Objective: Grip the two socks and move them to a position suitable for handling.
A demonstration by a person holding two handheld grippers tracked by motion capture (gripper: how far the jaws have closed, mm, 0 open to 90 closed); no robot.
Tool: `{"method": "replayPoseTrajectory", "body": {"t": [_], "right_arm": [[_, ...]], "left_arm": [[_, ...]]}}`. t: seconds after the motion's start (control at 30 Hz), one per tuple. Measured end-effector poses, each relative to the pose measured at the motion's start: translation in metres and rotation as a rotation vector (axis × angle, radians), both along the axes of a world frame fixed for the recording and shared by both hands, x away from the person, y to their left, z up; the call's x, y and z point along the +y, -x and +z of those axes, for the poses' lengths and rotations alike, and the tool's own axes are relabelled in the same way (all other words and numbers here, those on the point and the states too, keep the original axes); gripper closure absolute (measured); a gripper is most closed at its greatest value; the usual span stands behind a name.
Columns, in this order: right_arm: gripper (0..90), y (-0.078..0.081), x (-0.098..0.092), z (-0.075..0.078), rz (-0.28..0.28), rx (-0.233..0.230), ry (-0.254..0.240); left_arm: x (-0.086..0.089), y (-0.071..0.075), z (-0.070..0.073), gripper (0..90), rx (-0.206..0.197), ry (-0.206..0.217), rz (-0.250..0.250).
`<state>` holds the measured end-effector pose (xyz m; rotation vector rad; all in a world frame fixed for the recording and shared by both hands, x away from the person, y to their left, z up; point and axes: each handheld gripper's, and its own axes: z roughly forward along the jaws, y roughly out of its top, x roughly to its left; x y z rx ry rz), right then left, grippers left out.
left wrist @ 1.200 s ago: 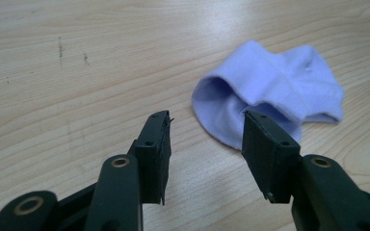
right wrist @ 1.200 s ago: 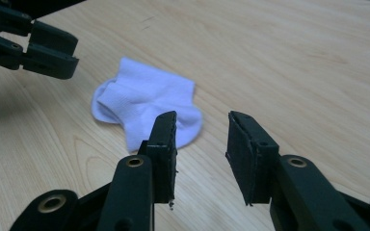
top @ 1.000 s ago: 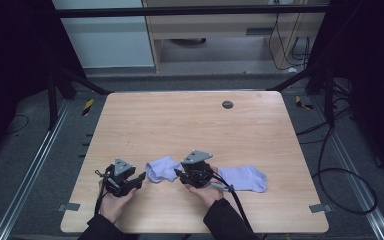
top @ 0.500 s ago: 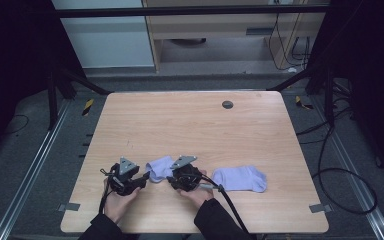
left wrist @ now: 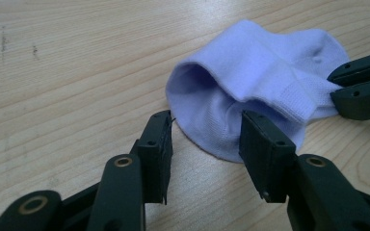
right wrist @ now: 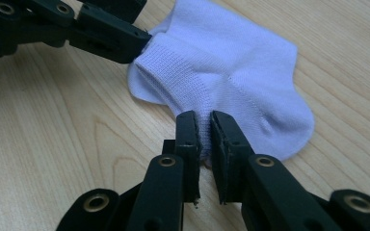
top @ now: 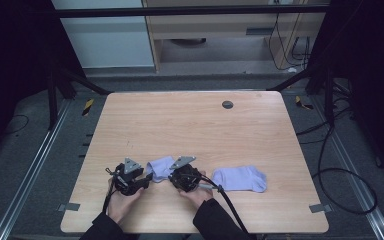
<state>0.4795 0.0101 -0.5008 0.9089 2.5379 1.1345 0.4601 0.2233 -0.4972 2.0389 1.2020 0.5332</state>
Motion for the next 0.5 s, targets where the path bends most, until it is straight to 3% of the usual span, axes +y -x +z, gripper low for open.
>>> {"method": "replayPoseTrajectory", "body": {"t": [0.23,0.37,0.47,0.5], "right_arm": [[83.0,0.0015,0.0031,-0.0003,0.006,0.02,-0.021],[83.0,0.0025,0.0026,0.0013,-0.003,0.018,-0.038],[83.0,0.0032,0.001,0.0033,-0.012,0.017,-0.066],[83.0,0.0032,-0.0005,0.0048,-0.017,0.015,-0.088]], "left_arm": [[-0.0022,-0.0012,-0.0034,57.3,0.011,-0.003,-0.006],[-0.0046,-0.0003,-0.0035,67.0,0.005,-0.006,-0.02],[-0.0058,-0.0001,-0.0035,70.0,0.007,-0.005,-0.026],[-0.0058,-0.0002,-0.0033,74.6,0.009,-0.003,-0.029]]}}
